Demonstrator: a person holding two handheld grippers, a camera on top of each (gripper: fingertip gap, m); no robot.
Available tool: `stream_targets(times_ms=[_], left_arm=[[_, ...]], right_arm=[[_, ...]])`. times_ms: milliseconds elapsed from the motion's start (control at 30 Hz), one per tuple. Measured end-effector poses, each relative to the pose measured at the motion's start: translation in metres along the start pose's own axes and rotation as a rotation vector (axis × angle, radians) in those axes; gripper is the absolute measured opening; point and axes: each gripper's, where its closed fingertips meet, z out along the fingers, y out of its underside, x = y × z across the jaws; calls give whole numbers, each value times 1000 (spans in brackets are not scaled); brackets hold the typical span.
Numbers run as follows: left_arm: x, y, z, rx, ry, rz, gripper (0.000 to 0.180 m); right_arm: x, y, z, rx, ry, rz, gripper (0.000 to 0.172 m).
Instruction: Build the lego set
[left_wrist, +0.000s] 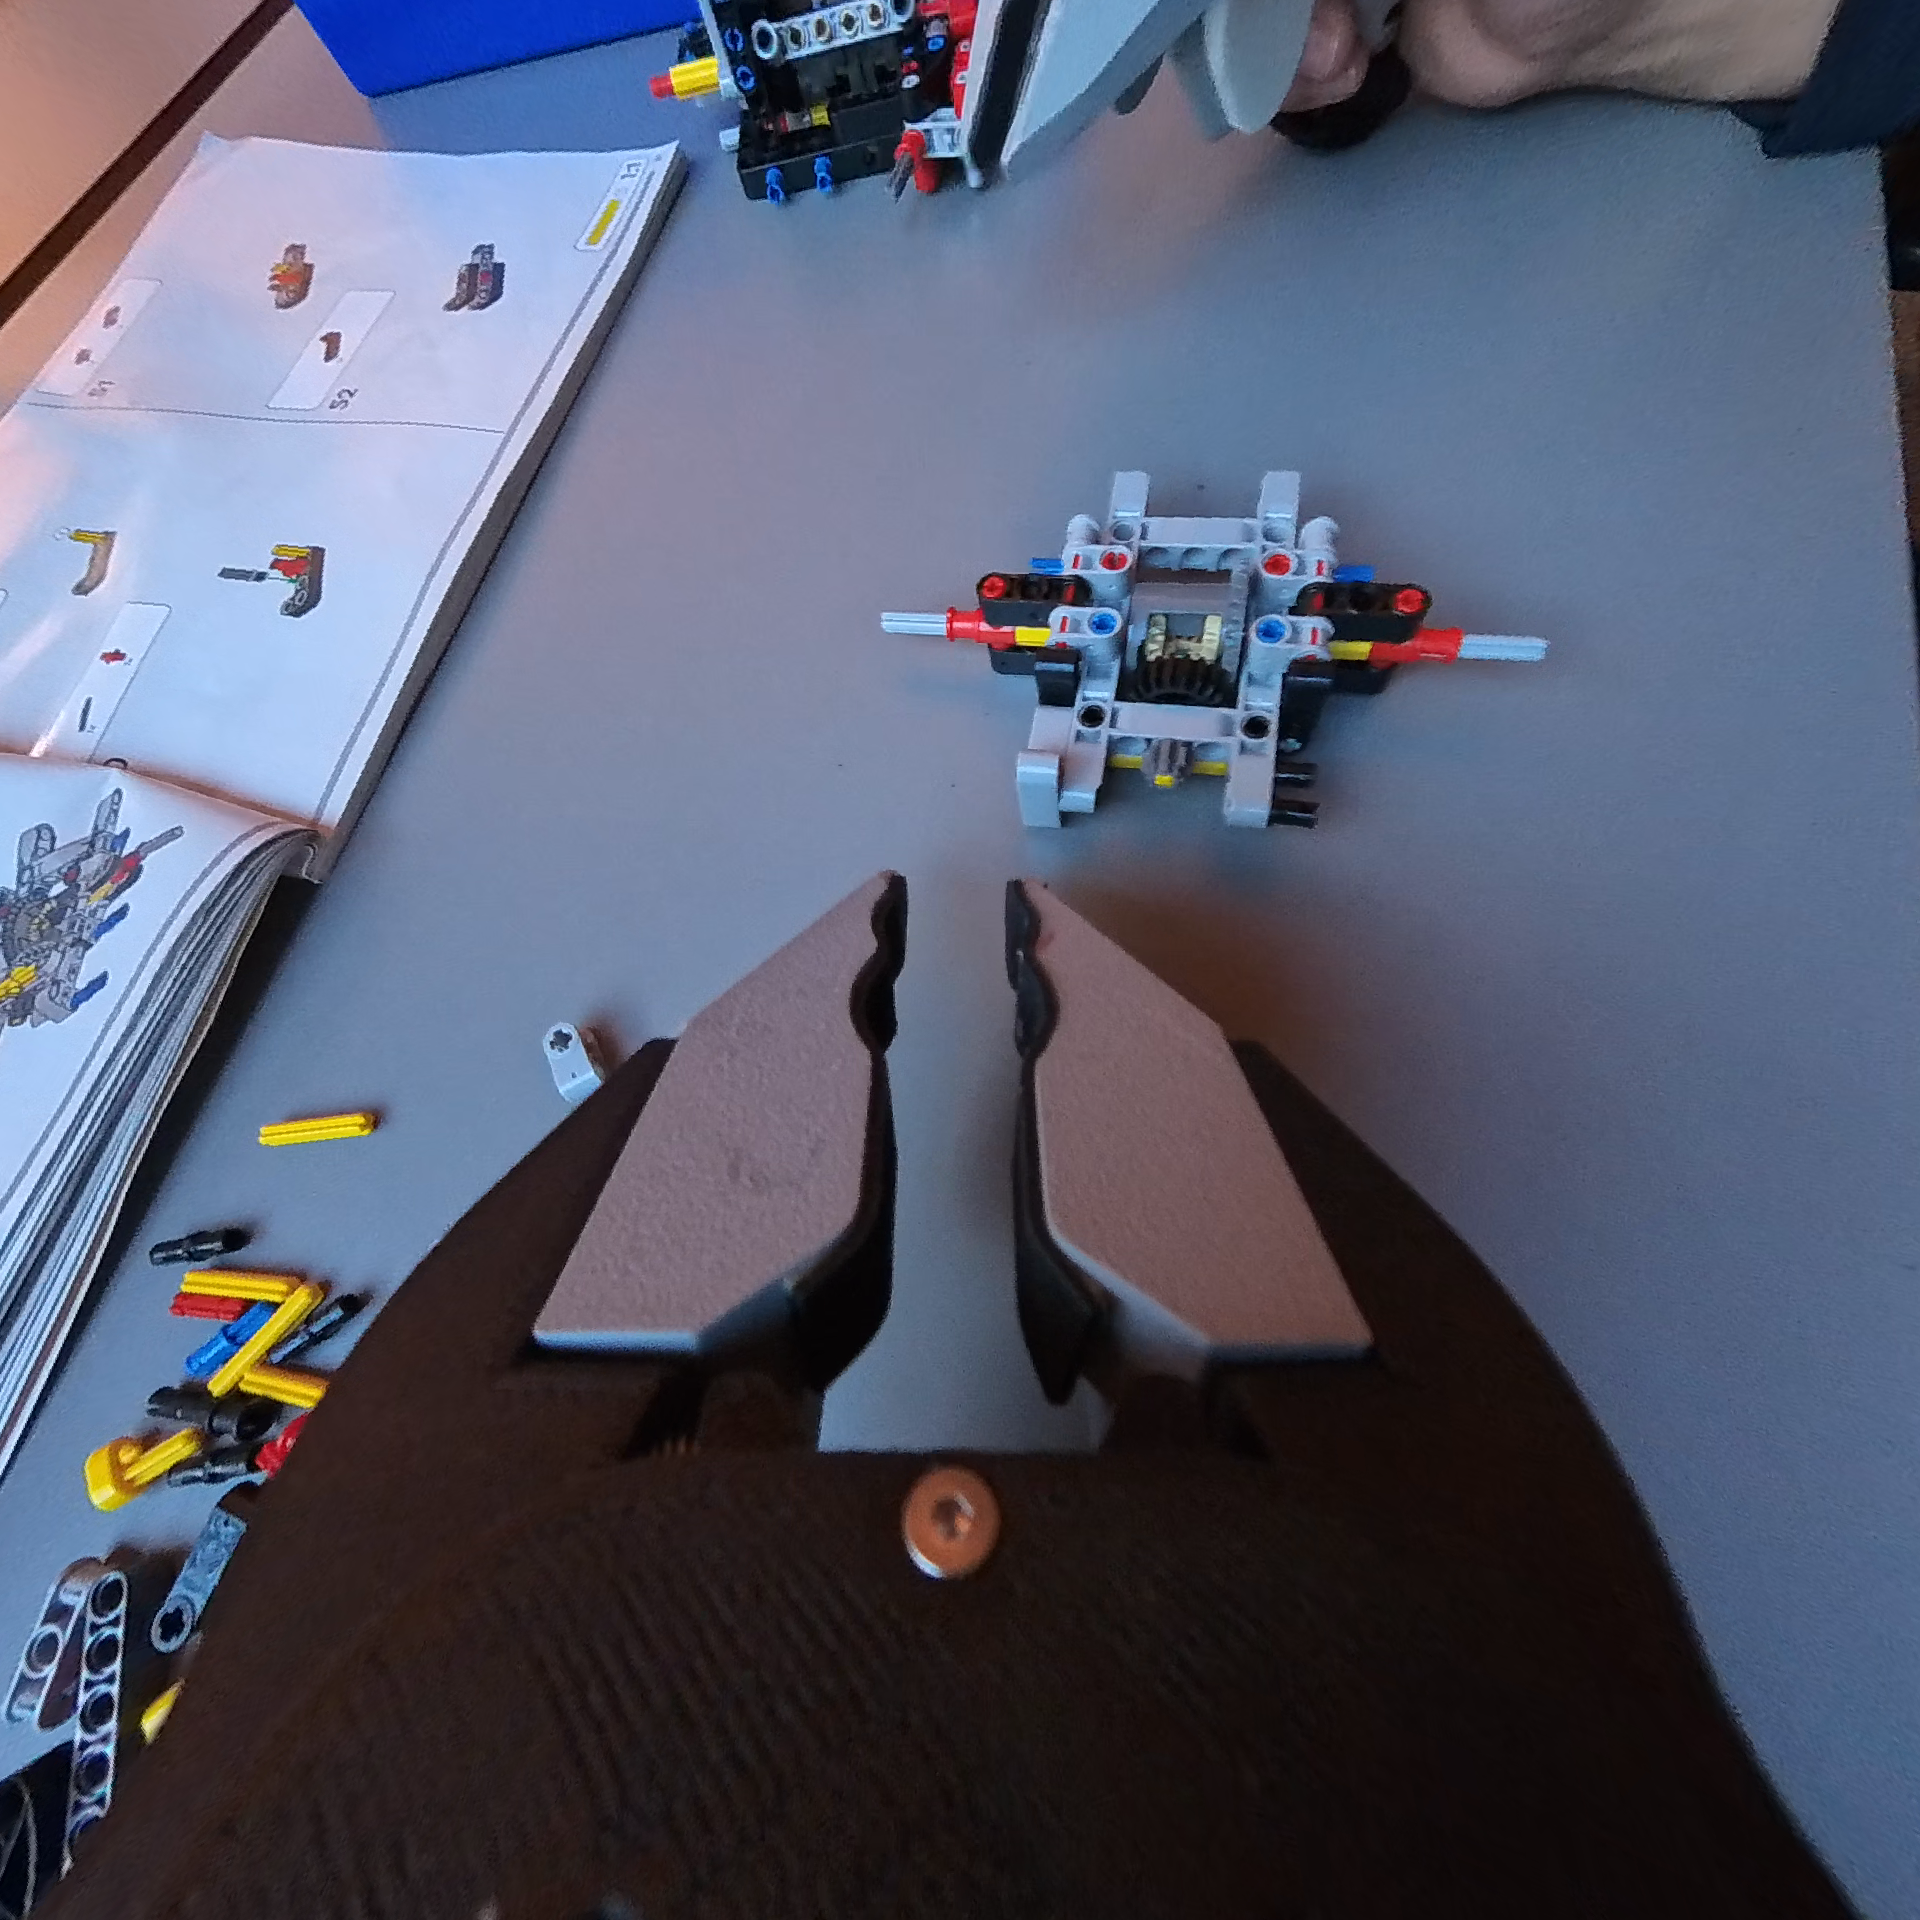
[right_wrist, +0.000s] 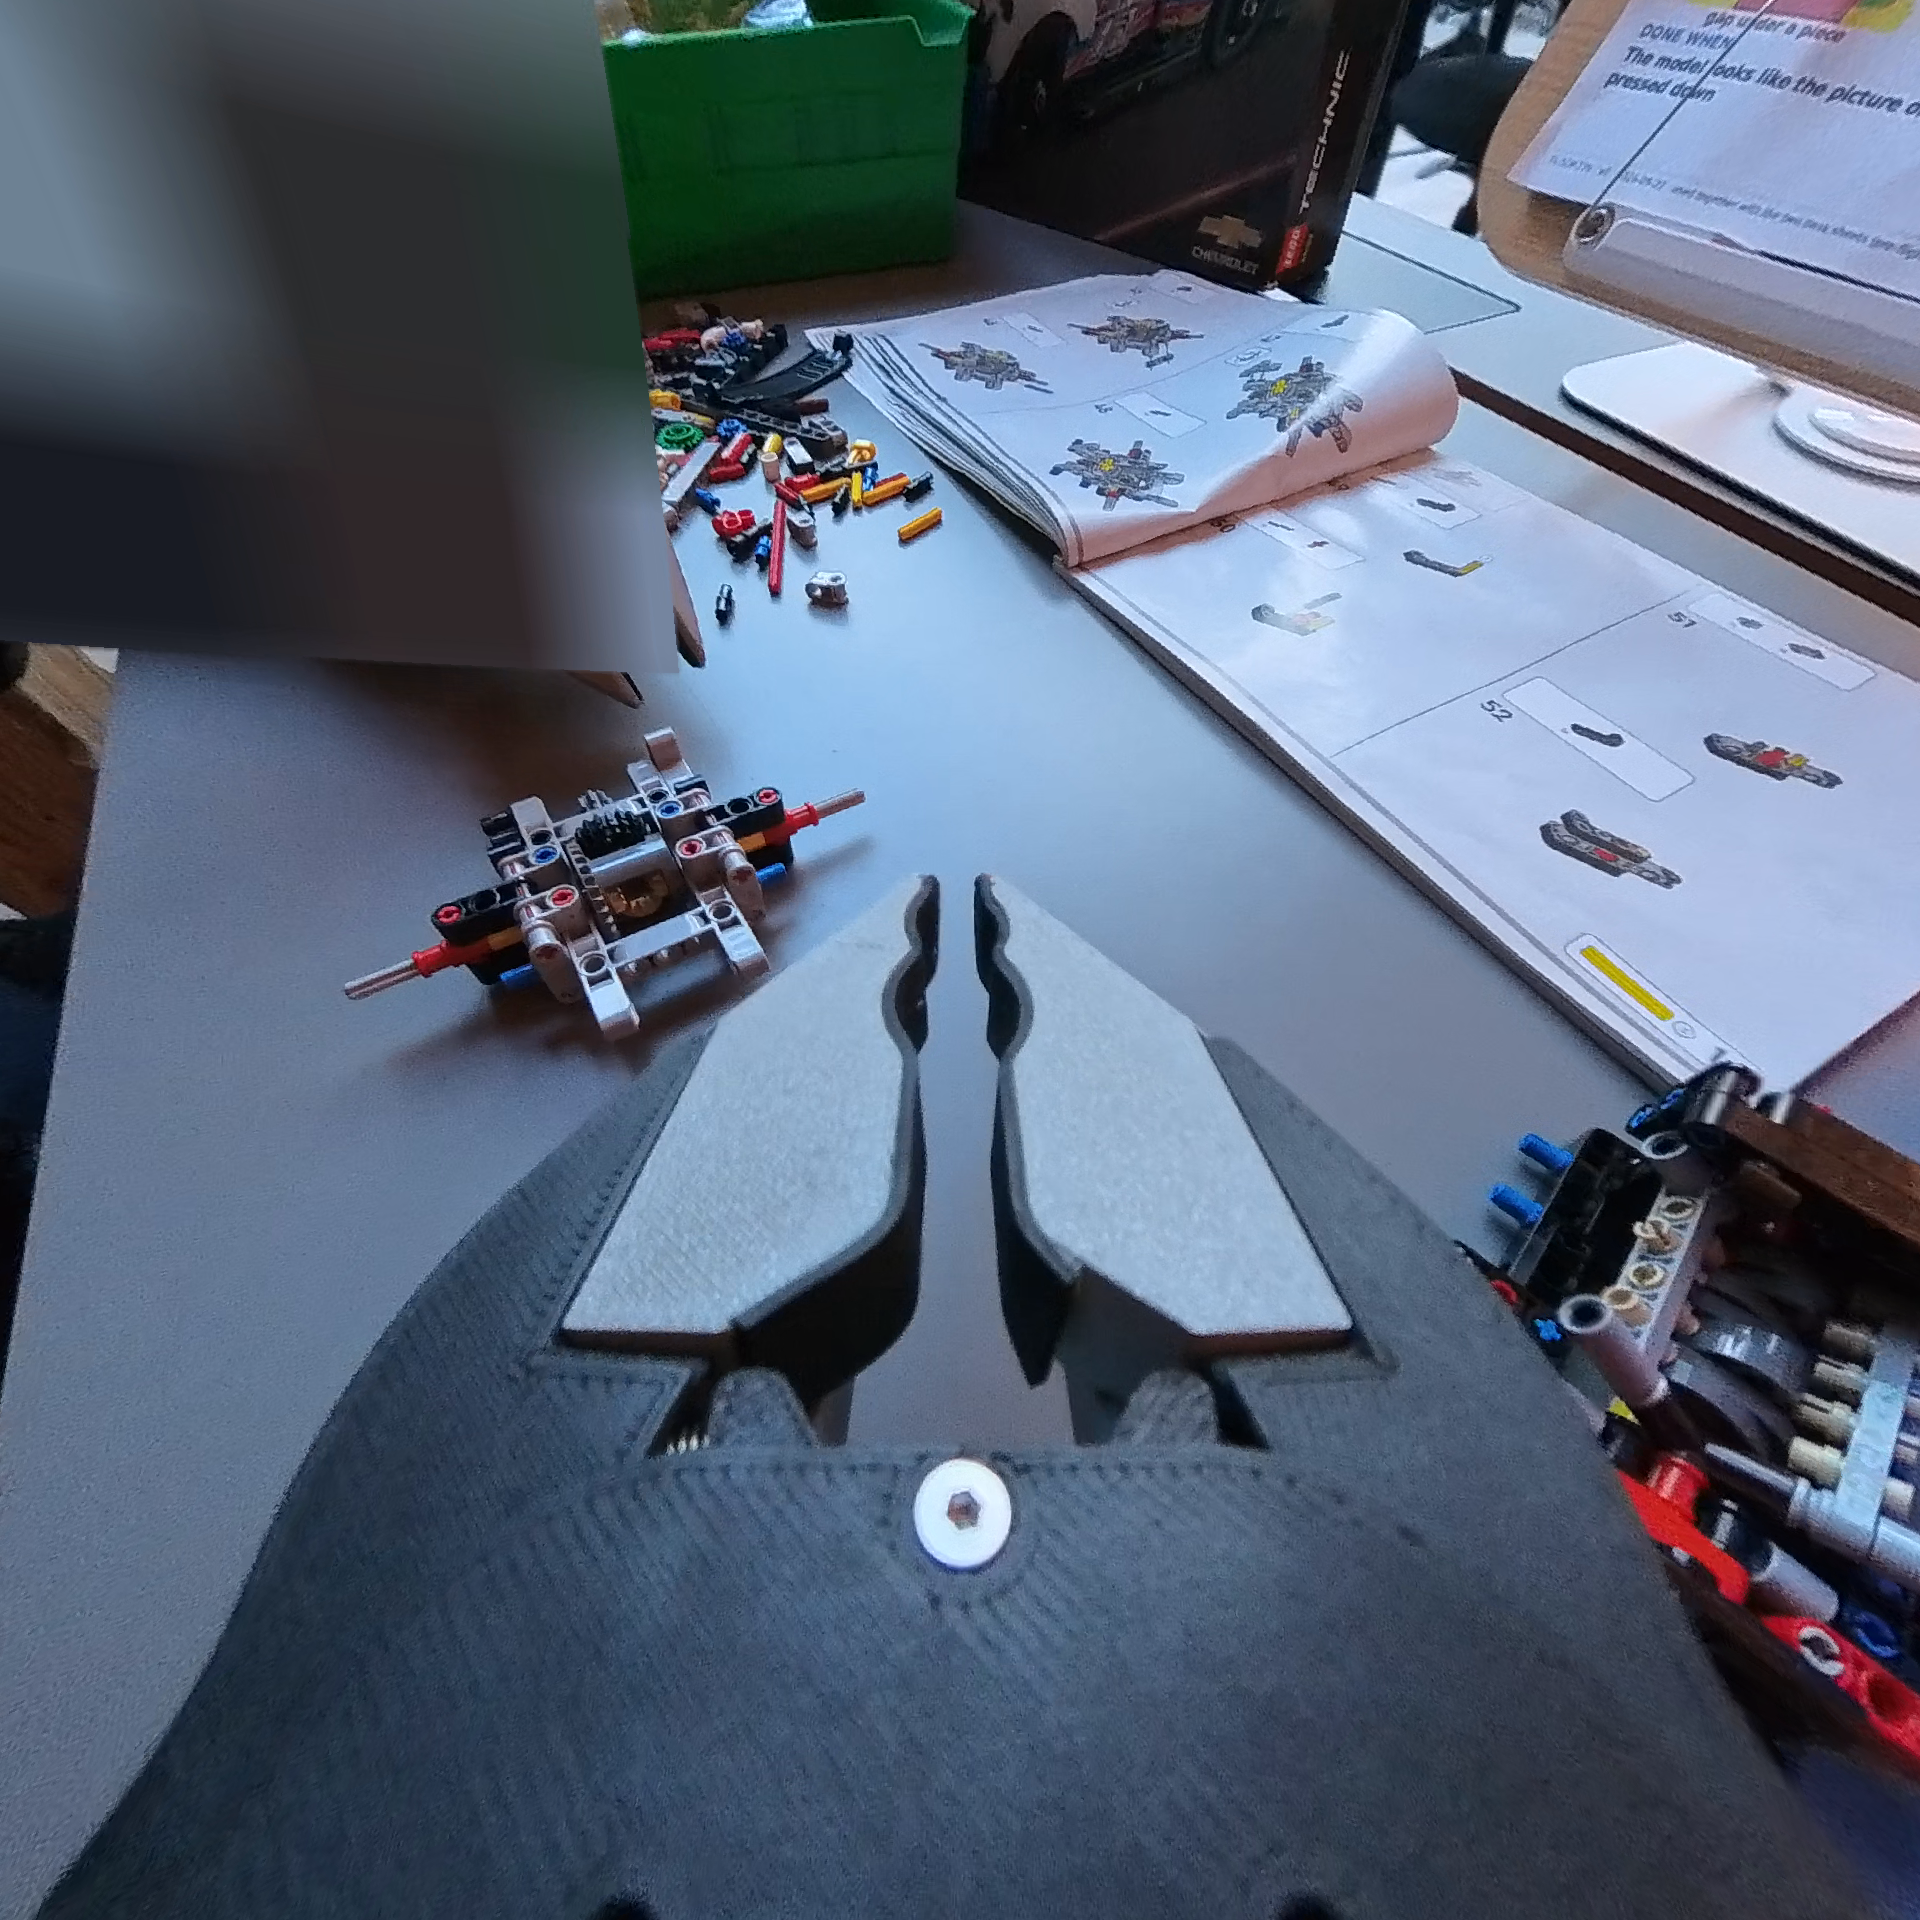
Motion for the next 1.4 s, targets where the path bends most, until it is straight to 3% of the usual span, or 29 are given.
stream_targets(times_ms=[800, 1000, 1133, 1400], left_arm=[[-8, -5, -3, 37, -26, -18, 12], [-44, -16, -41, 152, -152, -116, 15], [-71, 9, -76, 27, -259, -177, 15], [-72, 68, -119, -211, -320, -277, 12]], right_arm=[[-3, -5, 4, 32, -46, 36, 0], [-6, -6, 4, 35, -33, 19, 0], [-8, -5, 5, 29, -34, 10, 0], [-14, -6, 7, 29, -63, 23, 0]])
